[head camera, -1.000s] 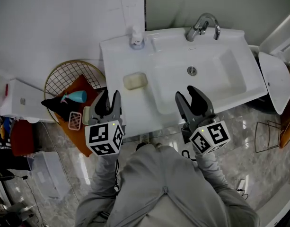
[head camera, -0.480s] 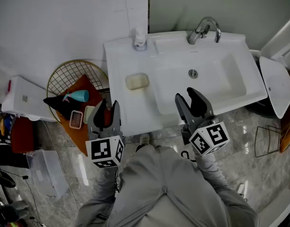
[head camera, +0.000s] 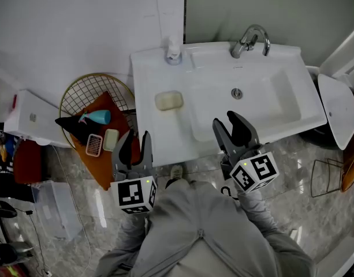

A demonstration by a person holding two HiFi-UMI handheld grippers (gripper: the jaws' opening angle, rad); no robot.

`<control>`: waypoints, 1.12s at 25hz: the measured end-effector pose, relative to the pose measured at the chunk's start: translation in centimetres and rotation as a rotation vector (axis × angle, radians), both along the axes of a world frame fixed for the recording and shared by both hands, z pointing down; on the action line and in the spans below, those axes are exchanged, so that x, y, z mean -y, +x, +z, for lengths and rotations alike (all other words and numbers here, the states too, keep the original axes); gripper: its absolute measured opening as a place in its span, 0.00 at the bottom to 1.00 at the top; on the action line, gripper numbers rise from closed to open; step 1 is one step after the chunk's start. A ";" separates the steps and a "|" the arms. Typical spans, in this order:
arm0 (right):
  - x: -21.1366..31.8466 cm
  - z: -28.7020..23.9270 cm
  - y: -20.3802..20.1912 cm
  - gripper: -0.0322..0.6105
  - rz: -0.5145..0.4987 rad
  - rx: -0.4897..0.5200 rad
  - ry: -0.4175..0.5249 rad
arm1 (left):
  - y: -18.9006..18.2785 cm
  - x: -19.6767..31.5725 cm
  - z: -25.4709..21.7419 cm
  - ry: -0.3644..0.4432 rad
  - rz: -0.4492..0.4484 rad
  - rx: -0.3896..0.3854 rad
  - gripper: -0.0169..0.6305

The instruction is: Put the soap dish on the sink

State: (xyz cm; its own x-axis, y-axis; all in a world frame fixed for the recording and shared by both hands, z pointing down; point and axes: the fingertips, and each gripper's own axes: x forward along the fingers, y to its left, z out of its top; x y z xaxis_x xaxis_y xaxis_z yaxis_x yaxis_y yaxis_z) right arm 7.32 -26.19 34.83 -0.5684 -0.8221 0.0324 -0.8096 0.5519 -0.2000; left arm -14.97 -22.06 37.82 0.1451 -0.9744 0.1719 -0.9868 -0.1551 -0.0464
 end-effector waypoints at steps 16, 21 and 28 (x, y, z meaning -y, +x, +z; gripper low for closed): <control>-0.3 0.3 0.3 0.34 -0.014 -0.009 -0.003 | 1.6 -1.1 -0.6 0.019 0.020 -0.004 0.33; -0.2 0.4 0.3 0.34 -0.016 -0.016 -0.004 | 1.6 -1.1 -0.6 0.018 0.017 -0.007 0.33; 0.2 0.6 0.0 0.34 -0.017 -0.025 -0.012 | 1.5 -0.8 -0.5 0.015 0.012 -0.006 0.33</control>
